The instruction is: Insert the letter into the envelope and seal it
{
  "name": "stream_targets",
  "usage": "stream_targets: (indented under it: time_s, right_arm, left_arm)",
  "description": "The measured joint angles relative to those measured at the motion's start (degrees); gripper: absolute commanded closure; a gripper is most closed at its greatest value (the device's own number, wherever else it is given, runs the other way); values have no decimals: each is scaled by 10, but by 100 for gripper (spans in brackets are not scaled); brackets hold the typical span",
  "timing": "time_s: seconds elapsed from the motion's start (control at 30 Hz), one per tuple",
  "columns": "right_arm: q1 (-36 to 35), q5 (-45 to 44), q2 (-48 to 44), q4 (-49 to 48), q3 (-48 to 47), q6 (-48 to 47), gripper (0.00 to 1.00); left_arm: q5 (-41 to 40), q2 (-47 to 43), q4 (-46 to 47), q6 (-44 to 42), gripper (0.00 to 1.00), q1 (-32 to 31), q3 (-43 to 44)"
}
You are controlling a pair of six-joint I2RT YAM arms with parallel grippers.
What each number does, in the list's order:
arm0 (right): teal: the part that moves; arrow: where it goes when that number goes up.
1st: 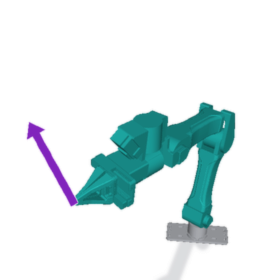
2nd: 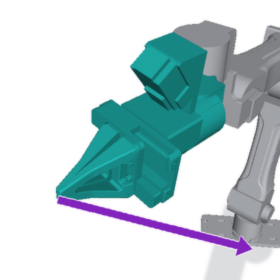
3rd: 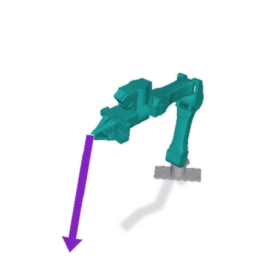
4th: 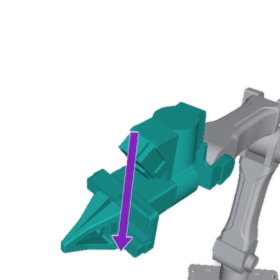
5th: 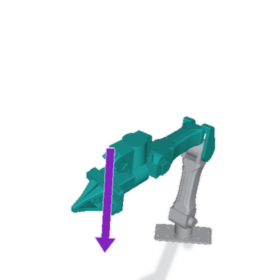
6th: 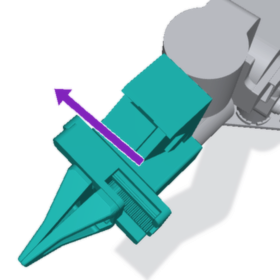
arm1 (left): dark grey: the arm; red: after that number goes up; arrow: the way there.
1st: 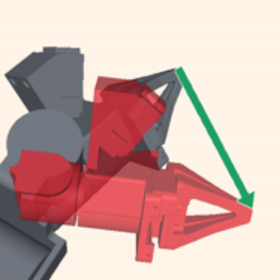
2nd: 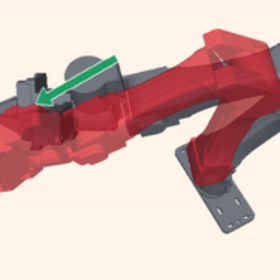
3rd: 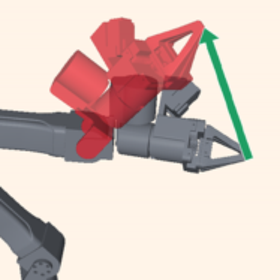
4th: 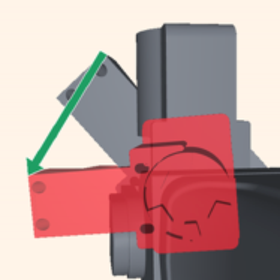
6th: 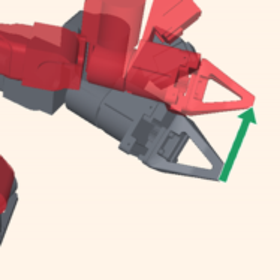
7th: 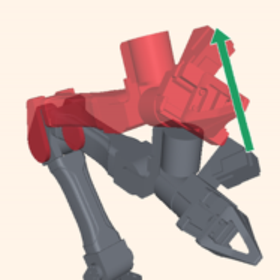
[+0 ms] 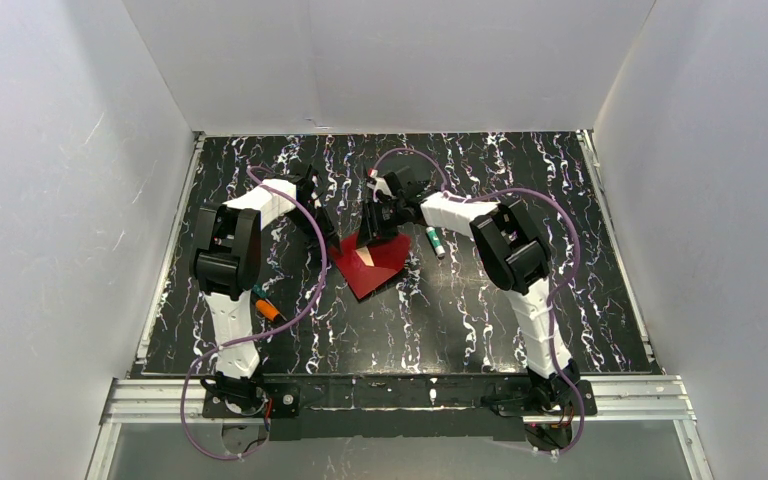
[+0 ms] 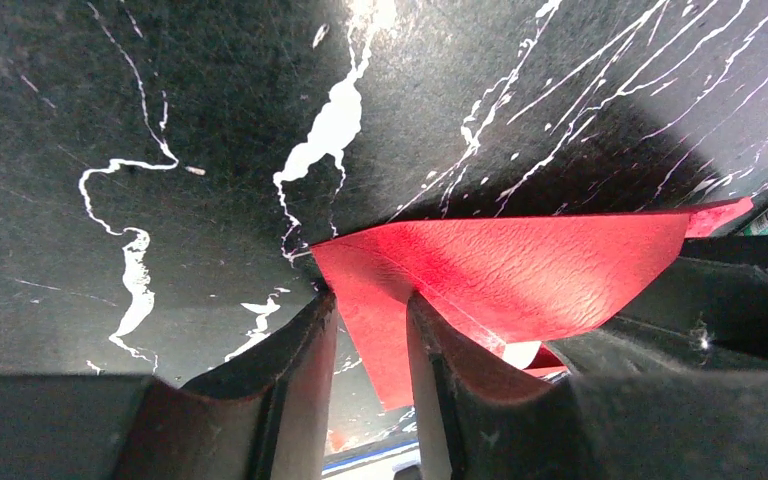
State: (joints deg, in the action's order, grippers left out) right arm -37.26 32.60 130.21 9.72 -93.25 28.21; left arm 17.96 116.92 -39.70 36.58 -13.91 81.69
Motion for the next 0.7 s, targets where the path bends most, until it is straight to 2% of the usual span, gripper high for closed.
stream_targets:
  time_s: [0.17,0.3,0.4,0.43,0.57,0.7]
  right_arm:
    - [-10,-54,-19,17,5,-6,56]
    - [-11,-79,-32,30,13,-13,48]
    - [-11,-92,-51,31,33,-15,46]
    - [-11,-93,-55,31,38,-16,47]
    - [-10,-102,-71,22,58,-15,65]
    - [-10,-104,-73,16,62,-13,71]
  left_arm:
    - [-2,0,-1,0,72,4,0]
    - [-1,2,-2,1,73,6,0]
    - [2,4,-5,1,73,7,3]
    - [2,6,-7,1,73,7,5]
    - [4,9,-8,0,73,8,10]
    - [6,9,-6,0,73,9,10]
